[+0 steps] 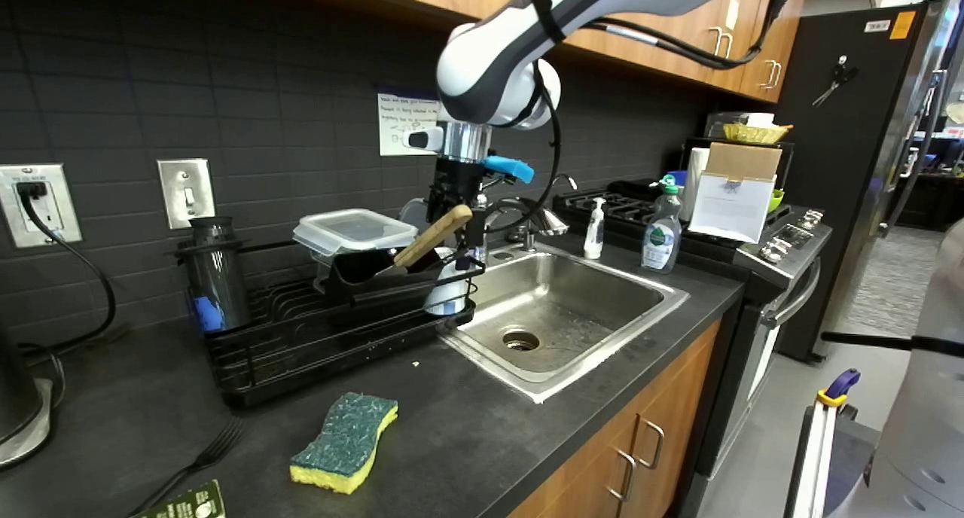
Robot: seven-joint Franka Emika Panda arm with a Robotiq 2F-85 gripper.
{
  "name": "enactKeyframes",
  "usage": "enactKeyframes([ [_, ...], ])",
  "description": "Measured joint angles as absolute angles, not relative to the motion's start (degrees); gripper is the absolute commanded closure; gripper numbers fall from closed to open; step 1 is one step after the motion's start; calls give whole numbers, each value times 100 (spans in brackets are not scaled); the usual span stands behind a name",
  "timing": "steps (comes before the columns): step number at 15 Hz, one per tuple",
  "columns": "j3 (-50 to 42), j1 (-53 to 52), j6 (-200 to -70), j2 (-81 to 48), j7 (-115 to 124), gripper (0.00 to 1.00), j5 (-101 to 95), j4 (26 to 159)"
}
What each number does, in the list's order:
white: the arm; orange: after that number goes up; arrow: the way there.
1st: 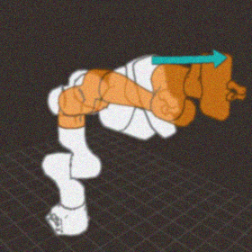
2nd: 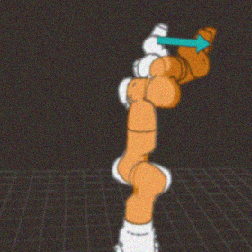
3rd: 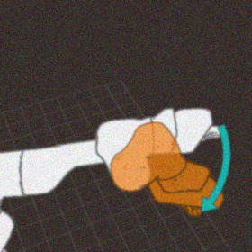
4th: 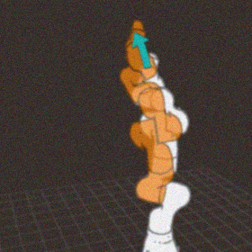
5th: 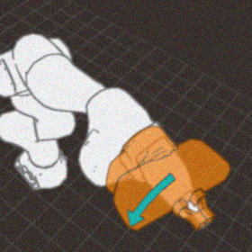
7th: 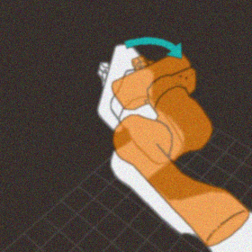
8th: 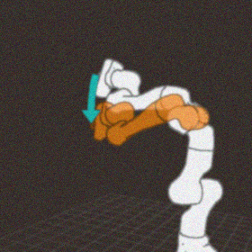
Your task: Move the white mug to the left side of the dishrack.
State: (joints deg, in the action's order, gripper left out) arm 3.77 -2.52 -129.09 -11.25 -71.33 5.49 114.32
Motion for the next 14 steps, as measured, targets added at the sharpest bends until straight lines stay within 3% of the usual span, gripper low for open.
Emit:
enactKeyframes([
  [7,399,-241,-12909,-1228,-7163,0,548,11340],
  [13,431,-241,-12909,-1289,-7163,14,546,11299],
  [14,434,-241,-12909,-1300,-7163,20,543,11295],
])
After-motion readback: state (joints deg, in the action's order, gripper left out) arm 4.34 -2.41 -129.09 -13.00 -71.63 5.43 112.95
